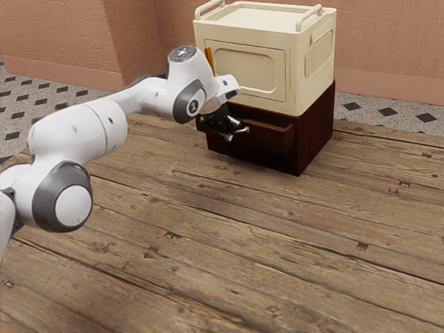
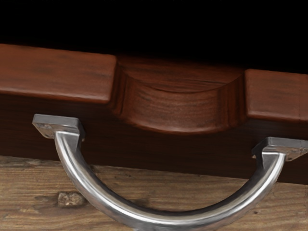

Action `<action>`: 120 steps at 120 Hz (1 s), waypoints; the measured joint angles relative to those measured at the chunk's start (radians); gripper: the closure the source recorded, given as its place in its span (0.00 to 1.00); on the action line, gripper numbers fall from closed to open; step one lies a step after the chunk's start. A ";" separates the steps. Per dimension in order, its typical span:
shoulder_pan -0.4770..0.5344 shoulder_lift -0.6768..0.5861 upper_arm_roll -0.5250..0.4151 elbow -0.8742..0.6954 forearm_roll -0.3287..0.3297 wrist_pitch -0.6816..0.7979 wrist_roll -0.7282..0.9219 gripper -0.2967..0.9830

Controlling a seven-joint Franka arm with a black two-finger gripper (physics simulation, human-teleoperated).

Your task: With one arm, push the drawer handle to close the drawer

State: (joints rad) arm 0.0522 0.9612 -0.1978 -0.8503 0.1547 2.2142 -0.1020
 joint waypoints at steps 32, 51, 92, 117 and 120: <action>-0.007 0.003 0.000 0.001 -0.001 0.043 0.002 0.85; -0.014 0.007 -0.002 0.014 0.000 0.058 0.001 0.85; -0.024 0.044 -0.001 0.060 0.000 0.079 0.001 0.84; -0.025 0.054 -0.003 0.073 0.000 0.089 -0.001 0.85; -0.025 0.054 -0.003 0.073 0.000 0.092 -0.002 0.85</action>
State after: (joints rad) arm 0.0276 1.0156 -0.2008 -0.7770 0.1546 2.3061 -0.1035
